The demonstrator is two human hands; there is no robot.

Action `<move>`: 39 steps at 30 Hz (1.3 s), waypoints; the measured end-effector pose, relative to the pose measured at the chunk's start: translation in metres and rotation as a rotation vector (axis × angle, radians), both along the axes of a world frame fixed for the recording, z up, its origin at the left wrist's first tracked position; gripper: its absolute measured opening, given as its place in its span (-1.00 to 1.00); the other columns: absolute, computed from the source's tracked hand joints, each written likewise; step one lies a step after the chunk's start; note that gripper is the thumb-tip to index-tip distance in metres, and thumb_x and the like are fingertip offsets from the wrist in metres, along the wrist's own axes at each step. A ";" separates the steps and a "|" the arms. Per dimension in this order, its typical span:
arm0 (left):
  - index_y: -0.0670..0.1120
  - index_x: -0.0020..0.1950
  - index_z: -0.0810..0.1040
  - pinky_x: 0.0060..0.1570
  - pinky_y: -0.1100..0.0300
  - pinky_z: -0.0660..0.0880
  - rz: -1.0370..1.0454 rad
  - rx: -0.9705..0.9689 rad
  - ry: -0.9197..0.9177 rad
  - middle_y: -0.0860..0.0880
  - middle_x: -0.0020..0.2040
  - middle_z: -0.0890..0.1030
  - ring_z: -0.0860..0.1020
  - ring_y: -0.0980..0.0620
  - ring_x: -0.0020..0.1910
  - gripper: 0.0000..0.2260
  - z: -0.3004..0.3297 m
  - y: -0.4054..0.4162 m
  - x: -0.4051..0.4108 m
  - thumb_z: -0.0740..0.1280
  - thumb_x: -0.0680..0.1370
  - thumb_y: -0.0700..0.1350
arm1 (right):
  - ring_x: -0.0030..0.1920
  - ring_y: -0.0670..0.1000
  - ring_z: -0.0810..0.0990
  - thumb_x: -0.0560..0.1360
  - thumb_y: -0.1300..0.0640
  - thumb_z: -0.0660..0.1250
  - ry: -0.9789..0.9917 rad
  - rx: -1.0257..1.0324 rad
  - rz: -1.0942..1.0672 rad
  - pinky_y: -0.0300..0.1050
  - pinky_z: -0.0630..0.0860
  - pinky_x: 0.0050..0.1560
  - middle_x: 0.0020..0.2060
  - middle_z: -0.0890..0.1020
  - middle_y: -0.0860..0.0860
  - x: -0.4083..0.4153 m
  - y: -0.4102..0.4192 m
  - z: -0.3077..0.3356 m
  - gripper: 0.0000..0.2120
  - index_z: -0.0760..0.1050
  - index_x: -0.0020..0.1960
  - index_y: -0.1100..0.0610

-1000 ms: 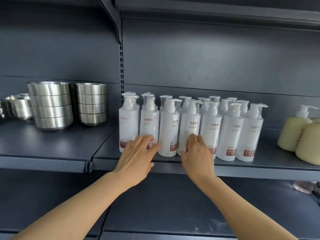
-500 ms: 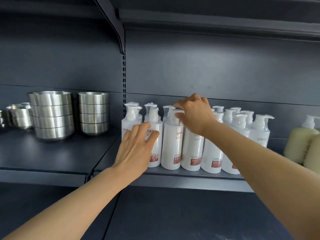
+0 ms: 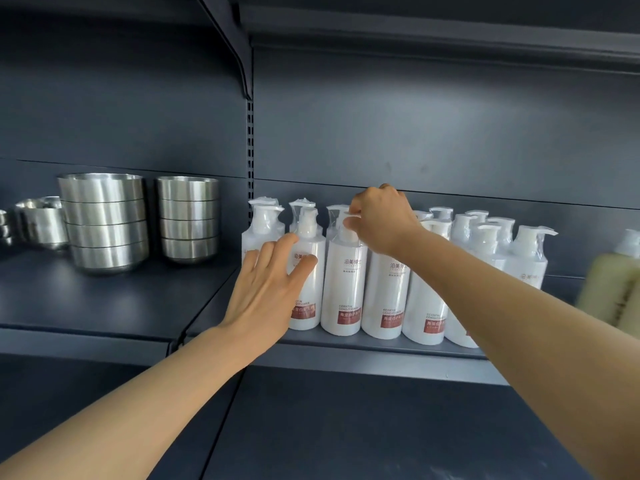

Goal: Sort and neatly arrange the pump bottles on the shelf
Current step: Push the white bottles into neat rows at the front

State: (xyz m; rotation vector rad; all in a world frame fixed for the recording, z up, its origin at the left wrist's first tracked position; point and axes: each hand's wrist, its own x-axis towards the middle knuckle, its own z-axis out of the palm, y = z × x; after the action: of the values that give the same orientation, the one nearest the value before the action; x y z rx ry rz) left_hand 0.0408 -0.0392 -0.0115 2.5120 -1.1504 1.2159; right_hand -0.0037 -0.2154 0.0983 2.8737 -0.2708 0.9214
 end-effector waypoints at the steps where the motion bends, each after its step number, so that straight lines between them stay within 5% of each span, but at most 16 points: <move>1: -0.06 0.17 0.44 -0.04 0.01 0.49 -0.004 -0.003 -0.005 -0.20 0.28 0.34 0.47 -0.17 0.02 -0.23 -0.001 0.000 0.000 0.55 -0.01 -0.33 | 0.07 0.16 0.45 0.54 0.05 0.22 -0.004 0.008 -0.007 -0.07 0.34 0.06 -0.04 0.63 0.14 0.000 0.001 -0.001 -0.74 0.56 0.07 0.20; 16: -0.05 0.16 0.42 0.06 -0.07 0.50 -0.050 0.014 0.008 -0.21 0.33 0.34 0.34 -0.17 0.15 -0.22 -0.026 0.000 -0.014 0.54 -0.02 -0.35 | -0.01 0.14 0.43 0.54 0.06 0.22 -0.045 0.060 -0.034 -0.13 0.26 -0.09 -0.23 0.48 0.12 -0.003 0.007 -0.005 -0.79 0.51 -0.07 0.20; 22: -0.08 0.12 0.51 0.05 -0.04 0.50 -0.003 -0.009 0.028 -0.21 0.29 0.38 0.34 -0.14 0.14 -0.26 -0.025 0.015 -0.017 0.60 -0.04 -0.28 | -0.12 0.10 0.29 0.53 0.18 0.22 -0.043 0.042 -0.085 -0.13 0.23 -0.13 -0.41 0.31 0.05 -0.007 0.011 -0.006 -0.64 0.19 -0.40 0.14; 27: -0.12 0.10 0.50 0.07 -0.07 0.48 0.020 -0.041 0.044 -0.20 0.25 0.40 0.36 -0.15 0.12 -0.33 -0.028 0.023 -0.015 0.59 0.02 -0.28 | -0.07 0.14 0.38 0.54 0.16 0.23 -0.071 0.117 -0.076 -0.14 0.25 -0.14 -0.33 0.39 0.09 -0.008 0.014 -0.007 -0.85 0.48 -0.14 0.22; 31: -0.15 0.05 0.49 -0.04 -0.01 0.50 0.046 -0.149 0.089 -0.19 0.20 0.44 0.49 -0.17 0.02 -0.34 -0.024 0.029 -0.011 0.62 0.01 -0.24 | 0.16 0.19 0.40 0.55 0.07 0.20 -0.064 0.095 -0.030 -0.08 0.31 -0.02 -0.12 0.56 0.17 -0.014 0.015 -0.007 -0.78 0.53 0.01 0.19; 34: -0.15 0.08 0.45 -0.06 0.01 0.49 0.040 -0.199 0.089 -0.21 0.19 0.46 0.52 -0.19 -0.01 -0.34 -0.017 0.031 -0.006 0.60 0.04 -0.26 | 0.30 0.19 0.32 0.55 0.01 0.22 -0.073 0.160 0.082 0.00 0.29 0.25 0.18 0.53 0.15 -0.015 0.023 0.000 -0.60 0.41 0.36 0.09; 37: -0.17 0.15 0.43 -0.03 0.00 0.47 0.051 -0.226 0.135 -0.20 0.23 0.42 0.49 -0.19 0.04 -0.35 -0.010 0.032 -0.001 0.59 0.13 -0.23 | 0.37 0.14 0.26 0.53 -0.04 0.26 -0.028 0.210 0.158 0.00 0.26 0.33 0.26 0.49 0.09 -0.005 0.035 0.009 -0.55 0.38 0.39 0.04; 39: -0.16 0.25 0.38 0.05 0.02 0.43 0.057 -0.244 0.177 -0.17 0.30 0.36 0.44 -0.17 0.12 -0.32 -0.007 0.033 0.002 0.58 0.20 -0.18 | 0.32 0.16 0.33 0.52 -0.06 0.26 0.017 0.222 0.166 0.01 0.34 0.30 0.15 0.58 0.08 0.006 0.041 0.011 -0.61 0.46 0.31 0.05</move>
State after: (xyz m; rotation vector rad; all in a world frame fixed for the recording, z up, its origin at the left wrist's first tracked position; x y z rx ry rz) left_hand 0.0426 -0.0063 -0.0181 2.4241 -0.8405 1.0492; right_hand 0.0021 -0.1742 0.1097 3.1465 -0.1422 0.9486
